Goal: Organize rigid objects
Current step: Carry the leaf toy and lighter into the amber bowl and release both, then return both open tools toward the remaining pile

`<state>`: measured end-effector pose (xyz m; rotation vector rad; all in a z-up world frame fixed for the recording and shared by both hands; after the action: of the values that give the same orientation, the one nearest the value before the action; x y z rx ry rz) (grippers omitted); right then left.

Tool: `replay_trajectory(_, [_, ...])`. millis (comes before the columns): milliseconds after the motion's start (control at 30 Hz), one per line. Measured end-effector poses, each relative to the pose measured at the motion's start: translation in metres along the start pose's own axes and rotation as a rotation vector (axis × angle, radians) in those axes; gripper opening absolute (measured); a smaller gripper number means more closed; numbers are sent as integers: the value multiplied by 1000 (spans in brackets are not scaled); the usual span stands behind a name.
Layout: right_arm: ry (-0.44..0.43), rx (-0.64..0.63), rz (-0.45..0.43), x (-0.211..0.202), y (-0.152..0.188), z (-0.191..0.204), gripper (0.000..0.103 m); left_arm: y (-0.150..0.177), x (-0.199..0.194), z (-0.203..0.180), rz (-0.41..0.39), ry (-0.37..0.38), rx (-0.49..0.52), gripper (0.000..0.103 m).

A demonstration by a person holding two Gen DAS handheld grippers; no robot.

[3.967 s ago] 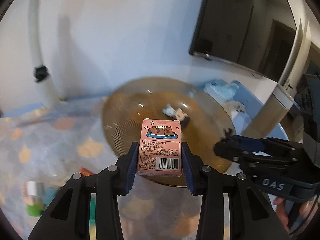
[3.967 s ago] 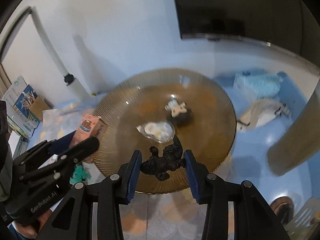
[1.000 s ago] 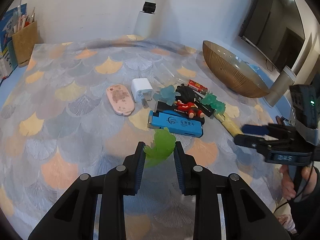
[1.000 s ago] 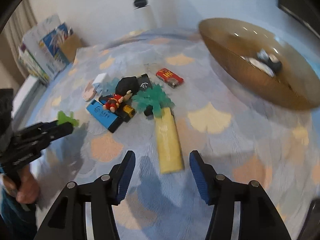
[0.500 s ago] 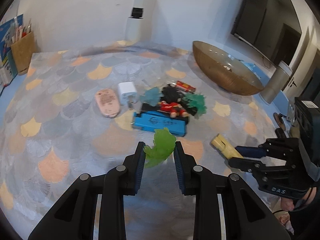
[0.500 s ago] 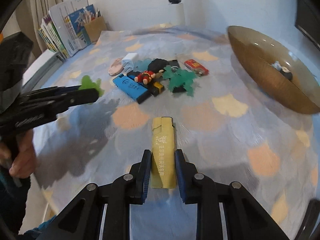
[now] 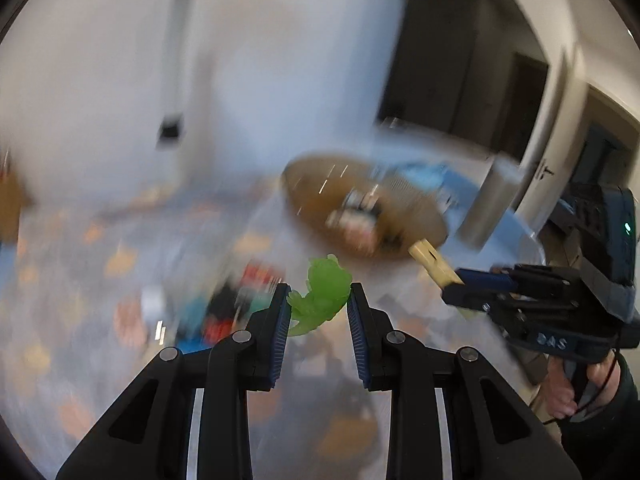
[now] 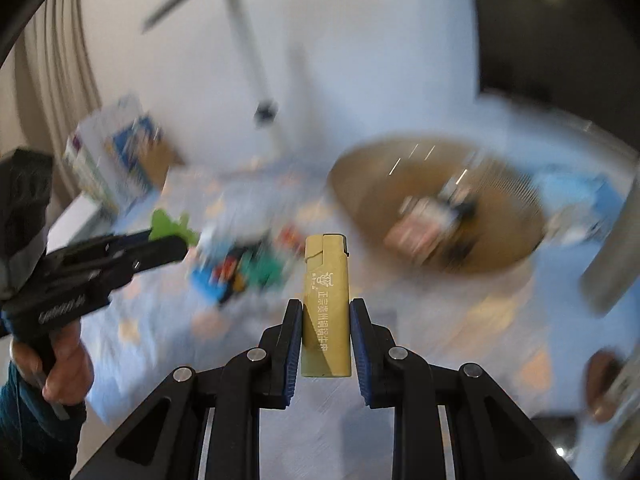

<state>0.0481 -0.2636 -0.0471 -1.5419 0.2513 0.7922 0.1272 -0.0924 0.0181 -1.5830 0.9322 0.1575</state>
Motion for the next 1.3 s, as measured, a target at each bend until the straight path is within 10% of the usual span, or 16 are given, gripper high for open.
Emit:
replay_trajectory(233, [133, 17, -97, -29, -75, -65, 23, -79, 37, -50, -85, -19, 70, 25])
replay_trajectory(633, [105, 103, 118, 54, -44, -130, 23, -52, 169, -46, 128, -74, -1, 27])
replay_trajectory(700, [118, 112, 127, 58, -45, -136, 23, -54, 171, -45, 134, -69, -15, 45])
replay_trajectory(767, [143, 143, 109, 49, -47, -144, 23, -57, 158, -39, 114, -70, -56, 69])
replay_trajectory(1033, [43, 129, -27, -23, -58, -98, 28, -53, 24, 14, -89, -112, -147, 72])
replay_trajectory(1167, [-54, 65, -79, -35, -51, -38, 59, -25, -34, 53, -159, -280, -169, 77])
replay_trajectory(1300, [-38, 2, -77, -16, -29, 16, 59, 15, -56, 100, -145, -443, -247, 77])
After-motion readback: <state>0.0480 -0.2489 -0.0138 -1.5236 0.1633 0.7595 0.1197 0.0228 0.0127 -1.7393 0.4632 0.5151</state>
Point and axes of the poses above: each gripper's, at about its wrist camera, not at the fingertips, and x roughly the way its jaws point, z to its left, y to its underside, the point moved 1 cm from there along x, roughly the way its jaws point, and after that the axes turned 6 degrees about -x, right-handed, at the moved point
